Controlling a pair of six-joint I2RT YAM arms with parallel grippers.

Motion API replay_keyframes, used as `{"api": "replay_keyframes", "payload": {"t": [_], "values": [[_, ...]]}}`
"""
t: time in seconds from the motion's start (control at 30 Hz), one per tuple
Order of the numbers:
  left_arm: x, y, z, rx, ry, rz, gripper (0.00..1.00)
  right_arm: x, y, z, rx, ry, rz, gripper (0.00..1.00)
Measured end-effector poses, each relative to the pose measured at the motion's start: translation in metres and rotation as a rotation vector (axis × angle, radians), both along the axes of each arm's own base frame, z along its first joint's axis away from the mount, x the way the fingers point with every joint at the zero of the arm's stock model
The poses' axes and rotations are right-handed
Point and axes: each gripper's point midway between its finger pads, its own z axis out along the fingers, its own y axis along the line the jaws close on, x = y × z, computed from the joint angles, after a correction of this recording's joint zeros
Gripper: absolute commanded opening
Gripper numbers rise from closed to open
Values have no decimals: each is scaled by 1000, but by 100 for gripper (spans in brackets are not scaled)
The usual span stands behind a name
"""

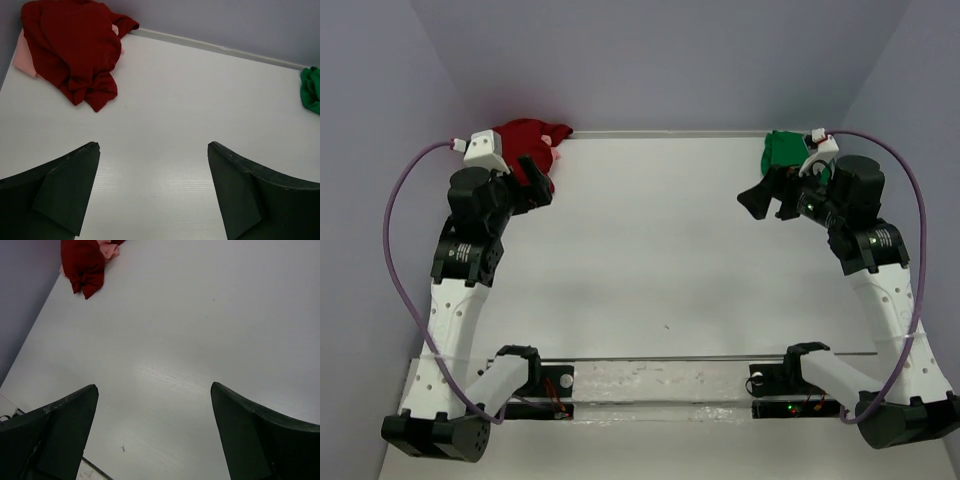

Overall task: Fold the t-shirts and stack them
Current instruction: Grab crumpled tshirt from the corner of the board with the left arm

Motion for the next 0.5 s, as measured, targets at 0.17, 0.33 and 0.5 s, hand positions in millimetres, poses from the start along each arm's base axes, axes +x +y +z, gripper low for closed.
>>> {"api": "replay_keyframes", "payload": {"t": [0.17, 0.33, 0.5], "values": [[35, 8, -31, 43, 124, 58, 99, -1, 0, -2, 0, 6, 1, 100], [74, 8, -66, 68, 229, 75, 99, -6, 2, -1, 4, 4, 15, 100], [115, 2, -76, 72, 277, 66, 99, -11, 0, -5, -18, 16, 19, 100]]}}
